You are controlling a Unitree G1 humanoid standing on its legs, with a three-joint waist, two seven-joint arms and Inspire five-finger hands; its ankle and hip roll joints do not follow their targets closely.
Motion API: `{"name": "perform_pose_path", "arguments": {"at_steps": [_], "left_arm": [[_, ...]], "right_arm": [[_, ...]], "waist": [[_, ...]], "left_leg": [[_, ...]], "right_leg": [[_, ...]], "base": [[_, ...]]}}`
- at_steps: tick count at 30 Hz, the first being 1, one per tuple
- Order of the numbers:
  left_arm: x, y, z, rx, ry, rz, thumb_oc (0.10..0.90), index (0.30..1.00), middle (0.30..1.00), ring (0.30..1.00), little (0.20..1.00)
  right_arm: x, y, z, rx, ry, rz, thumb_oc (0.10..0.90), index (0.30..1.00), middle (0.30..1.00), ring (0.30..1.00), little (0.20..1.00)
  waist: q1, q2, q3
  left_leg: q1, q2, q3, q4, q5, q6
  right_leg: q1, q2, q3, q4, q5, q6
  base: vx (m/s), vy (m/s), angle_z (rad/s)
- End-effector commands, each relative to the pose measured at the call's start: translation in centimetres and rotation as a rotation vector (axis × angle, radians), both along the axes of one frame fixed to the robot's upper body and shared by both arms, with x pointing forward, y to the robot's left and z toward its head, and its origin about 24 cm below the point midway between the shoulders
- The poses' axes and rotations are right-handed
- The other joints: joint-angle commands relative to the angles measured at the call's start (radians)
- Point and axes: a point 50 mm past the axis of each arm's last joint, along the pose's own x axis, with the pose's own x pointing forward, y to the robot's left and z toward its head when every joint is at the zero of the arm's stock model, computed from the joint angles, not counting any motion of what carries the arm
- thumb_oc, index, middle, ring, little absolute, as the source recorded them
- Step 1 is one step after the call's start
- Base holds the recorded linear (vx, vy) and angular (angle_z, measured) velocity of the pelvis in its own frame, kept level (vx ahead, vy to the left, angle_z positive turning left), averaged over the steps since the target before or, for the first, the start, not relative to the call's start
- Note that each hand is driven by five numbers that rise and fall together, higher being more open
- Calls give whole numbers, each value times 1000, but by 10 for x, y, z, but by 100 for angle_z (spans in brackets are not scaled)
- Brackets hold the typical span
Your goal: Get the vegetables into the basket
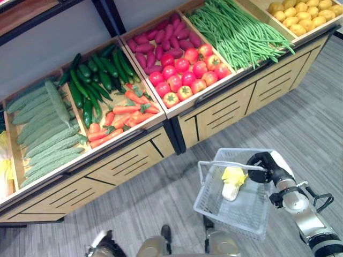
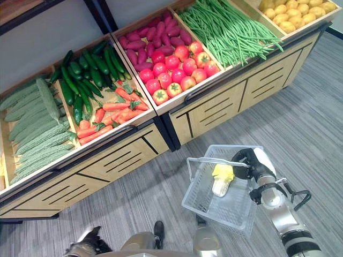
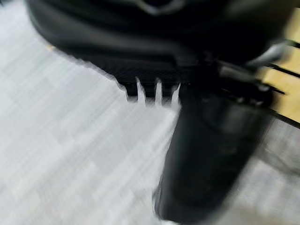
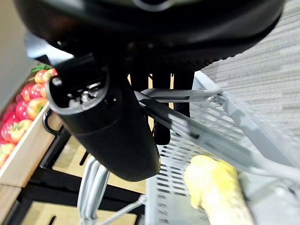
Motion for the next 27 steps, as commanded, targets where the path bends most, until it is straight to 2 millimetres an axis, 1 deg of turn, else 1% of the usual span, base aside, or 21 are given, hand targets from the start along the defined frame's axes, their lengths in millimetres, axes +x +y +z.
{"name": "perform_pose_path", "arguments": {"at_steps": [1, 3, 4, 7, 8, 9, 12, 15, 17, 19, 22, 27], "left_arm": [[-30, 41, 5, 162, 83, -11, 900, 1000, 1000, 1000, 1000], [-31, 42, 5, 170, 90, -15, 900, 1000, 1000, 1000, 1000], [-37, 43, 5, 175, 104, -5, 900, 1000, 1000, 1000, 1000], [-43, 46, 4, 196, 130, 5, 900, 1000, 1000, 1000, 1000], [-46, 47, 4, 199, 144, 14, 900, 1000, 1000, 1000, 1000], [-49, 49, 5, 213, 154, 23, 900, 1000, 1000, 1000, 1000], [-51, 53, 6, 229, 154, 52, 900, 1000, 1000, 1000, 1000], [-52, 58, 8, 249, 158, 73, 900, 1000, 1000, 1000, 1000], [-51, 63, 10, 267, 154, 81, 900, 1000, 1000, 1000, 1000], [-50, 63, 10, 268, 149, 82, 900, 1000, 1000, 1000, 1000], [-51, 62, 10, 267, 151, 80, 900, 1000, 1000, 1000, 1000], [-55, 62, 9, 266, 179, 54, 900, 1000, 1000, 1000, 1000]], "right_arm": [[29, 17, 59, -38, -345, 114, 400, 300, 300, 300, 300], [30, 19, 59, -41, -349, 116, 400, 300, 300, 300, 300], [30, 22, 56, -36, -344, 118, 400, 300, 300, 300, 300], [23, 22, 48, -36, -320, 107, 400, 300, 300, 300, 300], [23, 24, 47, -30, -317, 108, 400, 300, 300, 300, 300], [21, 28, 41, -17, -304, 102, 400, 300, 300, 300, 300], [23, 36, 35, 10, -296, 99, 400, 300, 300, 300, 300], [24, 42, 27, 37, -278, 91, 400, 300, 300, 300, 300], [21, 45, 18, 57, -244, 87, 400, 300, 300, 300, 300], [19, 44, 12, 58, -221, 73, 400, 300, 300, 300, 300], [17, 43, 11, 60, -216, 66, 400, 300, 300, 300, 300], [14, 42, 10, 59, -219, 58, 400, 300, 300, 300, 300]], "waist": [[32, -39, -106], [38, -39, -107], [42, -38, -114], [37, -43, -137], [37, -49, -146], [36, -63, -166], [42, -85, -188], [45, -103, -205], [47, -120, -223], [46, -125, -230], [46, -128, -234], [43, -137, -241]], "left_leg": [[-35, 45, 37, -77, 70, 28], [-30, 44, 38, -80, 73, 25], [-12, 44, 30, -93, 74, 28], [18, 47, 61, -111, 79, 30], [31, 38, 66, -113, 68, 38], [54, 22, 89, -117, 48, 53], [80, 1, 127, -118, 17, 74], [98, -12, 148, -116, -3, 87], [122, -34, 161, -119, -26, 103], [127, -44, 161, -124, -31, 109], [134, -48, 163, -130, -32, 113], [141, -64, 160, -134, -42, 118]], "right_leg": [[47, -7, 115, 167, -192, 110], [60, -5, 125, 168, -197, 116], [70, -4, 140, 164, -201, 125], [88, -26, 142, 155, -202, 134], [93, -40, 146, 150, -200, 143], [100, -66, 159, 137, -187, 160], [93, -102, 180, 120, -160, 191], [81, -121, 191, 119, -140, 209], [81, -141, 198, 120, -118, 228], [76, -148, 201, 124, -98, 235], [74, -152, 201, 128, -89, 240], [73, -165, 198, 134, -50, 250]], "base": [[54, 28, 10], [129, 109, -32], [172, 164, -47], [146, 190, -40], [220, 288, -15], [212, 289, -3], [131, 220, -26], [93, 159, -17], [136, 219, -7], [69, 114, -10], [38, 77, -3], [46, 70, -1]]}}
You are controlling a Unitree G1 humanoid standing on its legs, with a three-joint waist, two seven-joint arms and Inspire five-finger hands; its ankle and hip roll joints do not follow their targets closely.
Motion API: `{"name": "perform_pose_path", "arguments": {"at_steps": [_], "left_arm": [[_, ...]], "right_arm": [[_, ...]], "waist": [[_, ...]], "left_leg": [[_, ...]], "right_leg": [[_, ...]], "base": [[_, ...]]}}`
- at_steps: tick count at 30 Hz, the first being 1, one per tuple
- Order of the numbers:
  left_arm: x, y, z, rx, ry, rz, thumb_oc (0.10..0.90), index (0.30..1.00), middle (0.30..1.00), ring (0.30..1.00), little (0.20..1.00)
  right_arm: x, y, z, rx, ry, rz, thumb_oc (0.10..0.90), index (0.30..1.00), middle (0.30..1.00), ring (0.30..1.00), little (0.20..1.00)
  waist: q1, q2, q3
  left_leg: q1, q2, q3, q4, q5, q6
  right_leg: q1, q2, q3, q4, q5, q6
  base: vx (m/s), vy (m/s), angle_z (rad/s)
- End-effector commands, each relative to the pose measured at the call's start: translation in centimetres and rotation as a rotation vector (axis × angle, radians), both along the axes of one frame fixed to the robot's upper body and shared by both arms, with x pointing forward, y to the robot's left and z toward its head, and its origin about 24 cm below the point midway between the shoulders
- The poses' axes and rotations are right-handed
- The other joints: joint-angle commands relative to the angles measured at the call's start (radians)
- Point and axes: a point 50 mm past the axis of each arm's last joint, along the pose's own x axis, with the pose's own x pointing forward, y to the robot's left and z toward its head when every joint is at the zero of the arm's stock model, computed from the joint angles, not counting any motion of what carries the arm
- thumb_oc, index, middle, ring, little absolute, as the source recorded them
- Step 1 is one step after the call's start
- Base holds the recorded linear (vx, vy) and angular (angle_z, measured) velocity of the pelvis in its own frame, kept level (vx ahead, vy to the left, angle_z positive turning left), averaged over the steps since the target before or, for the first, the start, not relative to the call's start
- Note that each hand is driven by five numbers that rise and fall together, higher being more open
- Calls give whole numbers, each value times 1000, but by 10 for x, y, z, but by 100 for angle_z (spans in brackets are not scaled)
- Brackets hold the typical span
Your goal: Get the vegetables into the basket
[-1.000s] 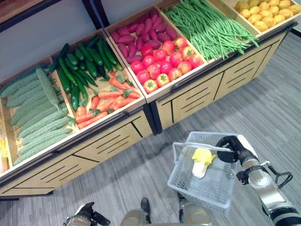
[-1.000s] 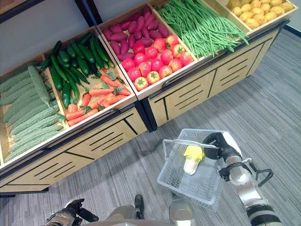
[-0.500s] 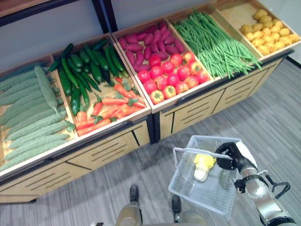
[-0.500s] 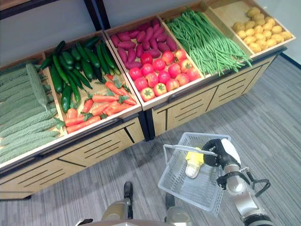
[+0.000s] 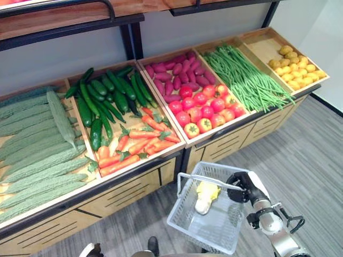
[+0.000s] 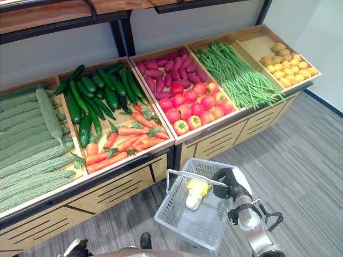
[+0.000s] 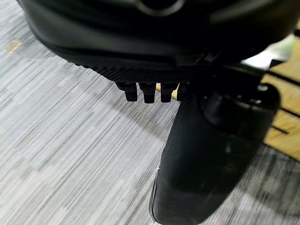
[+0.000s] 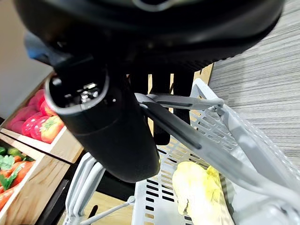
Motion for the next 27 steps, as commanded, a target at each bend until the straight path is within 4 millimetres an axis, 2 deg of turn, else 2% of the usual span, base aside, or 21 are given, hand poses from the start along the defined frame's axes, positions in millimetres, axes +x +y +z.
{"name": "perform_pose_path", "arguments": {"at_steps": [1, 7, 9, 13, 14, 17, 18, 20, 21, 23, 25, 27], "left_arm": [[-9, 19, 6, 70, 48, 2, 900, 1000, 1000, 1000, 1000], [-10, 24, 7, 77, 10, 96, 900, 1000, 1000, 1000, 1000], [-8, 21, 7, 67, -7, 112, 900, 1000, 1000, 1000, 1000], [-4, 19, 6, 58, -20, 95, 900, 1000, 1000, 1000, 1000], [0, 17, 6, 51, -28, 86, 900, 1000, 1000, 1000, 1000], [1, 17, 6, 47, -32, 89, 900, 1000, 1000, 1000, 1000], [1, 17, 6, 46, -32, 87, 900, 1000, 1000, 1000, 1000], [3, 19, 7, 45, -35, 94, 900, 1000, 1000, 1000, 1000], [3, 19, 7, 45, -35, 94, 900, 1000, 1000, 1000, 1000], [1, 25, 9, 67, -34, 114, 900, 1000, 1000, 1000, 1000], [0, 26, 9, 71, -35, 120, 900, 1000, 1000, 1000, 1000], [-6, 29, 10, 80, -34, 148, 900, 1000, 1000, 1000, 1000]], "right_arm": [[39, -14, 60, -50, -319, 2, 400, 300, 300, 300, 300], [35, -13, 55, -36, -310, -23, 400, 300, 300, 300, 300], [37, -14, 54, -41, -301, -25, 400, 300, 300, 300, 300], [42, -14, 56, -38, -311, -27, 400, 300, 300, 300, 300], [47, -8, 59, -17, -335, -20, 400, 300, 300, 300, 300], [53, -3, 62, -5, -349, -7, 400, 300, 300, 300, 300], [55, -1, 64, -2, -356, 6, 400, 300, 300, 300, 300], [57, 1, 67, -7, -366, 20, 400, 300, 300, 300, 300], [57, 1, 67, -7, -366, 20, 400, 300, 300, 300, 300], [55, 5, 68, 1, -372, 38, 400, 300, 300, 300, 300], [54, 6, 66, 3, -364, 43, 400, 300, 300, 300, 300], [52, 4, 64, -17, -350, 50, 400, 300, 300, 300, 300]], "waist": [[5, -18, -42], [11, -37, -50], [17, -35, -43], [22, -27, -14], [27, -20, 1], [24, -16, 12], [23, -8, 19], [12, -8, 36], [11, -7, 37], [-5, -18, 50], [-1, -19, 49], [12, -21, 27]], "left_leg": [[-8, 54, -13, 8, -26, -33], [-4, 28, -23, 8, -43, -21], [4, 6, -22, 25, -63, 0], [-1, -1, -32, 72, -86, 16], [4, -3, -35, 93, -104, 23], [23, -3, -33, 93, -113, 21], [33, 7, -36, 93, -117, 15], [59, 23, -54, 91, -130, -1], [60, 24, -55, 91, -130, -2], [95, 41, -76, 89, -141, -21], [102, 50, -79, 90, -143, -28], [114, 81, -86, 65, -120, -49]], "right_leg": [[3, -23, 26, 55, 76, 51], [3, -47, 29, 62, 144, 66], [-22, -64, 43, 136, 186, 70], [-58, -46, 69, 237, 199, 53], [-89, -48, 45, 290, 201, 40], [-116, -48, 10, 275, 193, 29], [-142, -34, -15, 229, 147, 24], [-176, -24, -43, 144, 117, 28], [-173, -23, -44, 143, 117, 28], [-200, 13, -8, 111, 116, 32], [-185, 18, -13, 101, 102, 32], [-146, 42, -37, 64, 81, 15]], "base": [[47, 59, 1], [63, 78, 4], [51, 145, -1], [-1, 84, -6], [18, 42, -5], [80, 9, -11], [99, -55, -5], [133, -130, 3], [147, -189, 8], [127, -164, 23], [71, -145, 55], [118, -308, 52]]}}
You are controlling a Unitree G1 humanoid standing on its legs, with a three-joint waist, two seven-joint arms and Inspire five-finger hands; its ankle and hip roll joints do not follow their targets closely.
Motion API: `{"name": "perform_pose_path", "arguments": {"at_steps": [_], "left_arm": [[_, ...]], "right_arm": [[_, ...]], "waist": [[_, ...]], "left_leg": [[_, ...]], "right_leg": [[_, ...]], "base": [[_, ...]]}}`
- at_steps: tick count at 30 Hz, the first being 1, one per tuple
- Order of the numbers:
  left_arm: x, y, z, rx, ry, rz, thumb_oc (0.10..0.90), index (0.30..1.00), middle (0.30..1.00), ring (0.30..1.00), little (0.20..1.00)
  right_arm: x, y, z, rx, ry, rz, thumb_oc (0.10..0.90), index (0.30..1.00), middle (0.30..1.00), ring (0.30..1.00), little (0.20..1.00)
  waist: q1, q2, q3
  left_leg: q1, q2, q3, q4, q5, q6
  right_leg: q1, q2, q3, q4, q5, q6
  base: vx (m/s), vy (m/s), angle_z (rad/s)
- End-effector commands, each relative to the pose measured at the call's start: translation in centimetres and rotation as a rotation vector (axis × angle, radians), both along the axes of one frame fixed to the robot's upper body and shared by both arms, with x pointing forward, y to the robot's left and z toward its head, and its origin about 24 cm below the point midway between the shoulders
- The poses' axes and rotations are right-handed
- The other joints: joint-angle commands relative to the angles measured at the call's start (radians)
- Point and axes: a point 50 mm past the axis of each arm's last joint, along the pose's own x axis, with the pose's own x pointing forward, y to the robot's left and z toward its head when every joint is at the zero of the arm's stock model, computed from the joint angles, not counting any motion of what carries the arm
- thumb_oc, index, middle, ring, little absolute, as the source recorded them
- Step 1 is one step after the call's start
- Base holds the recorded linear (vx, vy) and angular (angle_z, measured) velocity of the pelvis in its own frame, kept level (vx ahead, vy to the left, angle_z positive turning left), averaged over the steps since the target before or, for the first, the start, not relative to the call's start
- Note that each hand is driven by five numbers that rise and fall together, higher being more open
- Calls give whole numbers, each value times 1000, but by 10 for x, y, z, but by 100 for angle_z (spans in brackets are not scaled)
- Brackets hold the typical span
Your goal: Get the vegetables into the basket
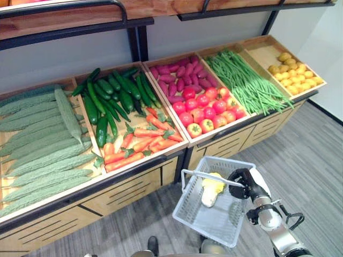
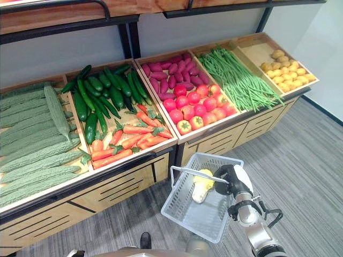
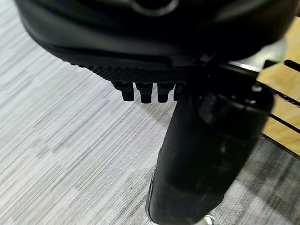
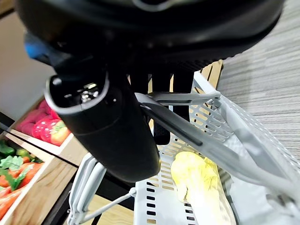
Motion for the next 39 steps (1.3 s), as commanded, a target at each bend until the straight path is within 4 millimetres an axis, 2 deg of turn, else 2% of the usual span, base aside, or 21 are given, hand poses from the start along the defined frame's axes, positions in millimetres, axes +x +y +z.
{"name": "perform_pose_path", "arguments": {"at_steps": [1, 8, 12, 13, 15, 17, 18, 19, 20, 21, 22, 25, 27, 28, 29, 31, 32, 33, 35, 36, 39], "left_arm": [[2, 27, 10, 89, -30, 76, 900, 1000, 1000, 1000, 1000], [-3, 14, 5, 62, -31, 110, 900, 1000, 1000, 1000, 1000], [-17, 6, 1, 51, -39, 259, 900, 1000, 1000, 1000, 1000], [-30, 7, 1, 62, -44, 426, 900, 1000, 1000, 1000, 1000], [-40, 10, 3, 103, -88, 654, 900, 1000, 1000, 1000, 1000], [-34, 28, 12, 233, -274, 1106, 900, 1000, 1000, 1000, 1000], [-34, 28, 13, 234, -275, 1108, 900, 1000, 1000, 1000, 1000], [-35, 39, 19, 321, -332, 1277, 900, 1000, 1000, 1000, 1000], [-35, 43, 22, 358, -340, 1304, 900, 1000, 1000, 1000, 1000], [-39, 59, 31, 434, -359, 1351, 900, 1000, 1000, 1000, 1000], [-40, 58, 31, 432, -347, 1331, 900, 1000, 1000, 1000, 1000], [-34, 85, 49, 572, -414, 1317, 900, 1000, 1000, 1000, 1000], [-20, 107, 65, 663, -517, 1281, 900, 1000, 1000, 1000, 1000], [-20, 107, 65, 664, -517, 1281, 900, 1000, 1000, 1000, 1000], [2, 124, 84, 735, -661, 1194, 900, 1000, 1000, 1000, 1000], [38, 141, 120, 846, -900, 1001, 900, 1000, 1000, 1000, 1000], [60, 148, 153, 927, -1093, 891, 900, 1000, 1000, 1000, 1000], [65, 148, 164, 956, -1152, 841, 900, 1000, 1000, 1000, 1000], [87, 141, 202, 1023, -1359, 687, 900, 1000, 1000, 1000, 1000], [87, 140, 202, 1024, -1357, 686, 900, 1000, 1000, 1000, 1000], [117, 115, 230, 952, -1550, 473, 900, 1000, 1000, 1000, 1000]], "right_arm": [[41, 6, 63, 8, -319, 80, 400, 300, 300, 300, 300], [35, -9, 64, -15, -319, 36, 400, 300, 300, 300, 300], [27, -16, 55, -31, -276, 8, 400, 300, 300, 300, 300], [25, -16, 52, -28, -268, 5, 400, 300, 300, 300, 300], [21, -14, 48, -17, -254, 5, 400, 300, 300, 300, 300], [20, 0, 40, 16, -234, 46, 400, 300, 300, 300, 300], [21, 1, 40, 16, -235, 47, 400, 300, 300, 300, 300], [23, 7, 40, 29, -241, 76, 400, 300, 300, 300, 300], [23, 12, 41, 42, -249, 101, 400, 300, 300, 300, 300], [25, 16, 43, 48, -261, 127, 400, 300, 300, 300, 300], [26, 18, 44, 51, -266, 136, 400, 300, 300, 300, 300], [28, 26, 41, 58, -269, 184, 400, 300, 300, 300, 300], [29, 29, 42, 54, -274, 208, 400, 300, 300, 300, 300], [29, 29, 42, 54, -274, 208, 400, 300, 300, 300, 300], [28, 28, 41, 42, -272, 216, 400, 300, 300, 300, 300], [26, 23, 41, 30, -273, 204, 400, 300, 300, 300, 300], [25, 20, 42, 24, -282, 193, 400, 300, 300, 300, 300], [24, 19, 42, 23, -283, 185, 400, 300, 300, 300, 300], [22, 13, 41, 15, -289, 150, 400, 300, 300, 300, 300], [22, 13, 41, 15, -288, 150, 400, 300, 300, 300, 300], [21, 7, 43, 18, -295, 110, 400, 300, 300, 300, 300]], "waist": [[17, -22, -21], [14, 3, -39], [21, 16, -50], [23, 17, -56], [26, 16, -64], [27, 11, -74], [25, 11, -73], [25, 8, -76], [24, 6, -79], [24, 3, -81], [23, 1, -81], [29, -2, -84], [30, -3, -84], [30, -3, -84], [32, -4, -83], [41, -5, -82], [46, -8, -76], [48, -8, -81], [53, -14, -79], [52, -12, -81], [44, -14, -82]], "left_leg": [[76, 81, -20, 55, -107, -73], [66, 117, -44, 39, -79, -96], [75, 113, -52, 23, -71, -98], [78, 112, -52, 18, -71, -98], [86, 107, -50, 12, -74, -97], [98, 102, -40, 8, -82, -96], [99, 102, -40, 8, -83, -96], [105, 99, -34, 7, -88, -95], [108, 98, -29, 7, -90, -96], [110, 95, -24, 6, -93, -96], [110, 93, -22, 6, -94, -96], [107, 92, -13, 6, -95, -99], [106, 90, -11, 6, -96, -101], [106, 90, -11, 6, -96, -101], [105, 89, -13, 6, -96, -101], [103, 86, -20, 6, -94, -101], [100, 84, -26, 6, -86, -102], [99, 85, -31, 6, -93, -101], [87, 83, -42, 6, -80, -101], [91, 84, -42, 6, -89, -101], [84, 85, -48, 6, -88, -99]], "right_leg": [[58, 33, -24, 14, -26, 1], [112, 52, -70, -46, -32, -17], [153, 46, -88, -86, -26, -17], [161, 44, -91, -96, -22, -16], [167, 41, -90, -109, -17, -14], [173, 36, -85, -116, -11, -8], [174, 36, -85, -116, -12, -8], [173, 34, -80, -118, -9, -4], [172, 32, -77, -118, -6, -2], [169, 30, -73, -118, -2, 2], [168, 29, -71, -119, 0, 3], [159, 26, -65, -120, 9, 9], [156, 25, -64, -121, 13, 12], [156, 25, -64, -121, 13, 12], [155, 25, -65, -122, 13, 13], [155, 21, -69, -122, 13, 15], [154, 19, -71, -122, 20, 14], [156, 18, -75, -122, 11, 15], [150, 14, -80, -122, 20, 14], [155, 15, -81, -122, 11, 15], [154, 14, -85, -122, 10, 13]], "base": [[82, -224, 21], [45, -128, 11], [36, -17, 17], [35, 18, 7], [27, 25, 6], [12, 32, 5], [-7, 31, 2], [0, 0, 0], [-12, 34, -7], [-24, 28, -13], [-34, 32, -16], [-29, 24, -13], [-26, 20, -8], [0, 0, 0], [-30, 19, -2], [-57, 9, -1], [-38, -3, 6], [-61, -9, 8], [-19, -8, 7], [-20, -9, 7], [-7, -6, 8]]}}
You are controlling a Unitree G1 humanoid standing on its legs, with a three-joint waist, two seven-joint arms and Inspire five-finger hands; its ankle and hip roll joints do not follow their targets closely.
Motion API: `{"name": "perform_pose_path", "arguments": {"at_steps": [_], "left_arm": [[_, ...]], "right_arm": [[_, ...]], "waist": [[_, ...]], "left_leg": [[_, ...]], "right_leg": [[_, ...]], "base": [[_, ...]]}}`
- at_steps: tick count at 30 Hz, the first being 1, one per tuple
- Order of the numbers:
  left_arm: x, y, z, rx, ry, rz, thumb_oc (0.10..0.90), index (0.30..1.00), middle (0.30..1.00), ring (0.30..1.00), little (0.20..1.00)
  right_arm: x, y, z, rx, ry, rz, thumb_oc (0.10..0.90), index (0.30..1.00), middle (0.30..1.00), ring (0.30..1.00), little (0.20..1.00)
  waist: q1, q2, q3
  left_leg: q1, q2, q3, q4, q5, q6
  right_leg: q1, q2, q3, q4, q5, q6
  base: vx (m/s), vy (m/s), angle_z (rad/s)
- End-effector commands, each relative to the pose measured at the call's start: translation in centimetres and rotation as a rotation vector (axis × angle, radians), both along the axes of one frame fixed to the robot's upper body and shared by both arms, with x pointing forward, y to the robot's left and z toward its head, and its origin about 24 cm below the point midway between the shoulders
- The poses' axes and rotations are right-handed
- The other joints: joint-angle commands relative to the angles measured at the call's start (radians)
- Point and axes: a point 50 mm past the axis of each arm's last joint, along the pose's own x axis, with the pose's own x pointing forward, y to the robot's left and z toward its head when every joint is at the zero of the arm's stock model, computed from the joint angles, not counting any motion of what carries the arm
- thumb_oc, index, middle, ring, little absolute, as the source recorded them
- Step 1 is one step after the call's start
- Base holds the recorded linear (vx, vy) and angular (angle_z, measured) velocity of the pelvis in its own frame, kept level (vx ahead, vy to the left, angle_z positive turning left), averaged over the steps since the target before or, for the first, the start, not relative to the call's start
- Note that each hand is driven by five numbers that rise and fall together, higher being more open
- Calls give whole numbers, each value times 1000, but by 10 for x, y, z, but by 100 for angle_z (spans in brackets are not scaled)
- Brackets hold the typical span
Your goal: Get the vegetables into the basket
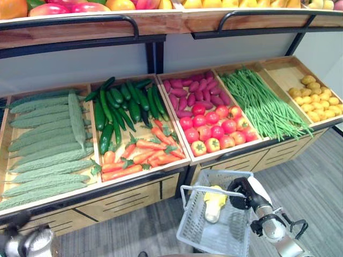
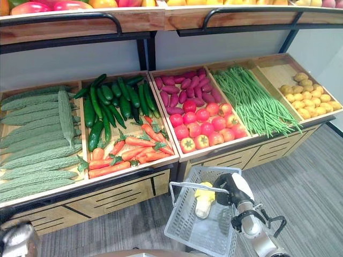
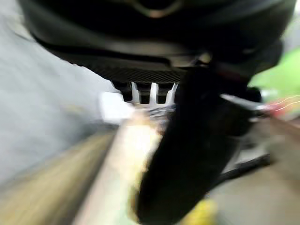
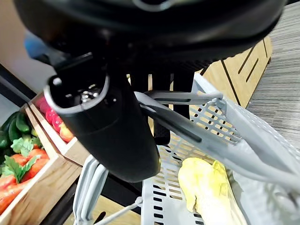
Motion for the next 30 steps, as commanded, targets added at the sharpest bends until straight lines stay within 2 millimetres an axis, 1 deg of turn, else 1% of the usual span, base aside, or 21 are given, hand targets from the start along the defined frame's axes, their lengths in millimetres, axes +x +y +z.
{"name": "perform_pose_path", "arguments": {"at_steps": [1, 3, 4, 5, 7, 8, 9, 10, 11, 12, 13, 14, 15, 16, 20, 22, 23, 25, 28, 29, 30], "left_arm": [[23, 2, 31, 239, 10, -98, 900, 1000, 1000, 1000, 1000], [40, -10, 38, 254, -3, -246, 900, 1000, 1000, 1000, 1000], [47, -18, 41, 256, -17, -325, 900, 1000, 1000, 1000, 1000], [59, -33, 54, 299, -42, -458, 900, 1000, 1000, 1000, 1000], [63, -35, 52, 288, 12, -564, 900, 1000, 1000, 1000, 1000], [70, -42, 52, 259, 20, -662, 900, 1000, 1000, 1000, 1000], [73, -40, 52, 242, 27, -690, 900, 1000, 1000, 1000, 1000], [80, -45, 57, 248, 36, -764, 900, 1000, 1000, 1000, 1000], [81, -44, 57, 248, 36, -766, 900, 1000, 1000, 1000, 1000], [87, -45, 59, 238, 63, -834, 900, 1000, 1000, 1000, 1000], [88, -44, 60, 238, 62, -836, 900, 1000, 1000, 1000, 1000], [94, -47, 62, 236, 90, -899, 900, 1000, 1000, 1000, 1000], [102, -51, 67, 277, 161, -980, 900, 1000, 1000, 1000, 1000], [102, -51, 67, 277, 161, -980, 900, 1000, 1000, 1000, 1000], [114, -54, 73, 350, 286, -1054, 900, 1000, 1000, 1000, 1000], [117, -53, 74, 377, 345, -1071, 900, 1000, 1000, 1000, 1000], [118, -54, 74, 378, 345, -1072, 900, 1000, 1000, 1000, 1000], [123, -49, 77, 451, 500, -1104, 900, 1000, 1000, 1000, 1000], [129, -47, 82, 524, 609, -1122, 900, 1000, 1000, 1000, 1000], [129, -47, 83, 525, 608, -1123, 900, 1000, 1000, 1000, 1000], [132, -47, 87, 548, 631, -1124, 900, 1000, 1000, 1000, 1000]], "right_arm": [[47, 13, 54, 60, -338, 53, 400, 300, 300, 300, 300], [51, 14, 61, 66, -367, 51, 400, 300, 300, 300, 300], [53, 14, 65, 63, -381, 55, 400, 300, 300, 300, 300], [54, 13, 68, 60, -397, 51, 400, 300, 300, 300, 300], [57, 10, 73, 63, -410, 45, 400, 300, 300, 300, 300], [59, 10, 76, 62, -419, 46, 400, 300, 300, 300, 300], [61, 10, 78, 66, -420, 53, 400, 300, 300, 300, 300], [63, 11, 79, 68, -416, 58, 400, 300, 300, 300, 300], [63, 11, 79, 69, -416, 57, 400, 300, 300, 300, 300], [65, 14, 83, 77, -419, 88, 400, 300, 300, 300, 300], [65, 14, 83, 78, -419, 87, 400, 300, 300, 300, 300], [67, 16, 85, 77, -420, 104, 400, 300, 300, 300, 300], [66, 15, 83, 78, -406, 109, 400, 300, 300, 300, 300], [66, 15, 83, 78, -406, 109, 400, 300, 300, 300, 300], [65, 15, 78, 79, -378, 113, 400, 300, 300, 300, 300], [64, 13, 79, 78, -381, 112, 400, 300, 300, 300, 300], [64, 13, 79, 78, -381, 111, 400, 300, 300, 300, 300], [64, 10, 80, 74, -377, 104, 400, 300, 300, 300, 300], [64, 8, 82, 71, -384, 107, 400, 300, 300, 300, 300], [64, 8, 82, 72, -384, 105, 400, 300, 300, 300, 300], [65, 7, 84, 72, -392, 99, 400, 300, 300, 300, 300]], "waist": [[-17, -43, -18], [-23, -36, -18], [-26, -35, -16], [-29, -32, -13], [-31, -25, -13], [-37, -21, -14], [-39, -18, -14], [-44, -13, -14], [-42, -14, -13], [-52, -8, -16], [-49, -9, -15], [-59, -5, -16], [-68, 0, -18], [-68, 0, -18], [-84, 7, -19], [-91, 10, -17], [-89, 10, -17], [-100, 17, -15], [-107, 21, -8], [-105, 20, -8], [-109, 21, -4]], "left_leg": [[21, -11, -30, 2, -44, 6], [27, -11, -26, 2, -54, 7], [23, -12, -24, 2, -44, 7], [24, -12, -23, 2, -45, 8], [32, -8, -19, 2, -57, 8], [33, -8, -18, 2, -57, 8], [34, -7, -15, 2, -57, 8], [36, -7, -12, 2, -58, 8], [36, -6, -11, 2, -58, 8], [40, -6, -4, 2, -59, 6], [40, -6, -3, 2, -59, 6], [43, -5, 5, 2, -61, 6], [49, -3, 16, 2, -64, 5], [49, -3, 16, 2, -64, 5], [59, -1, 34, 2, -68, 4], [62, 0, 41, 2, -69, 3], [62, 0, 42, 2, -69, 3], [63, 1, 50, 2, -70, 3], [59, 1, 59, 2, -68, 2], [59, 1, 59, 2, -68, 2], [53, 2, 62, 2, -66, 1]], "right_leg": [[-1, -64, 19, 0, -14, 61], [3, -62, 22, 0, -22, 62], [-3, -65, 25, 0, -12, 61], [-3, -64, 25, 0, -10, 60], [2, -61, 28, 0, -20, 61], [1, -61, 31, 0, -19, 62], [0, -60, 34, 0, -19, 62], [0, -59, 38, 0, -18, 62], [0, -59, 39, 0, -18, 62], [-2, -58, 43, 0, -16, 63], [-2, -57, 45, 0, -16, 63], [-3, -56, 52, 0, -16, 63], [-5, -53, 61, 0, -16, 63], [-5, -53, 61, 0, -16, 63], [-10, -48, 77, 0, -13, 66], [-12, -46, 84, 0, -12, 67], [-12, -46, 85, 0, -12, 67], [-19, -44, 96, 0, -9, 69], [-31, -41, 103, 0, -3, 72], [-32, -41, 104, 0, -3, 72], [-38, -40, 105, 0, -1, 74]], "base": [[-14, 3, 6], [-5, 4, 3], [-47, 5, -1], [0, 0, 0], [16, 4, -1], [2, 9, -5], [-5, 16, -10], [-4, 12, -10], [8, 20, -11], [12, 10, -10], [26, 21, -17], [47, 22, -22], [46, 22, -17], [39, 13, -13], [31, 12, -9], [25, 13, -18], [21, 17, -19], [20, 19, -11], [4, 8, -15], [-14, 3, -11], [-18, 3, -4]]}}
